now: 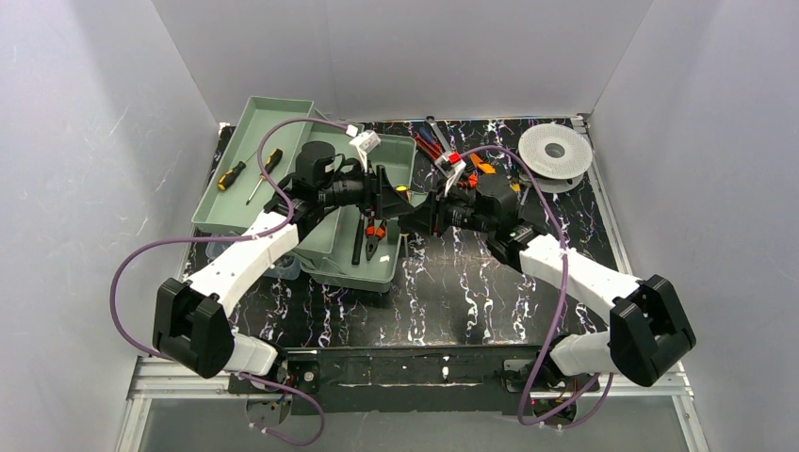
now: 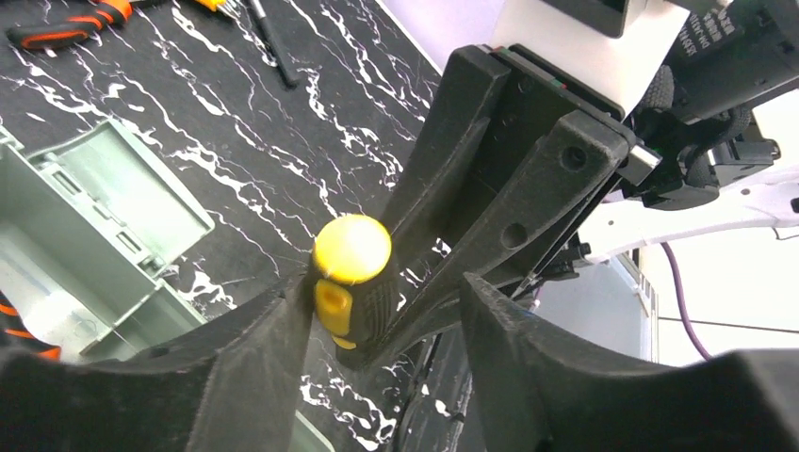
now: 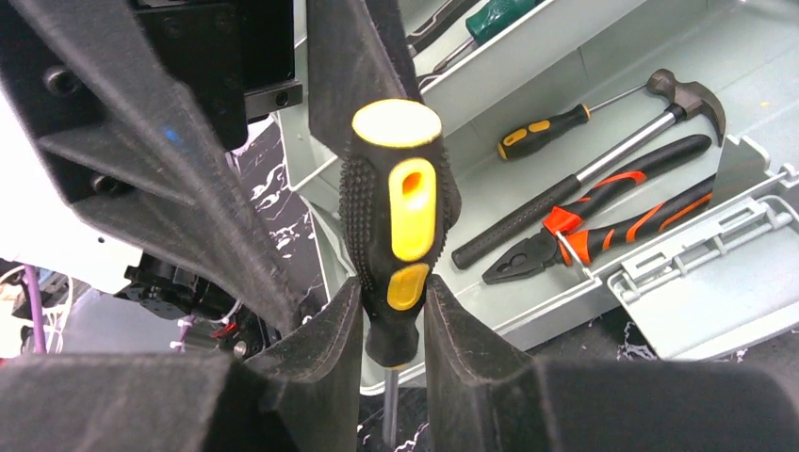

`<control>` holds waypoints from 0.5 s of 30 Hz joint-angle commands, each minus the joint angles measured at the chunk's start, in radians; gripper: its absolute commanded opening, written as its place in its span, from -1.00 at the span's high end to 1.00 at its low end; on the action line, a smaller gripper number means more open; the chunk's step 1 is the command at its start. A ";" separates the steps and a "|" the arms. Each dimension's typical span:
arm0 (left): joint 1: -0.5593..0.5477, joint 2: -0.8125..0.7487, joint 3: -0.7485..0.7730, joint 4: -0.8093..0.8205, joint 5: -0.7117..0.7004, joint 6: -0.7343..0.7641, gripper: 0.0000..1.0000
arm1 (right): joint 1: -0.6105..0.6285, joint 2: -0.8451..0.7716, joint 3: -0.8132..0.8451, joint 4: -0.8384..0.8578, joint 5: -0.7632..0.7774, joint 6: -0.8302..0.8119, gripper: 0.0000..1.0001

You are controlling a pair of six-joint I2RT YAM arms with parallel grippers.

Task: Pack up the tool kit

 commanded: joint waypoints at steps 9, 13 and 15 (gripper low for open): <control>0.002 -0.014 0.044 -0.039 0.027 0.057 1.00 | 0.020 0.030 0.083 0.096 0.022 -0.012 0.89; 0.003 -0.032 0.057 -0.111 -0.005 0.102 1.00 | 0.020 0.008 0.068 0.083 0.044 -0.019 0.11; 0.003 -0.050 0.066 -0.147 -0.032 0.143 1.00 | 0.020 -0.016 0.047 0.084 0.068 -0.023 -0.14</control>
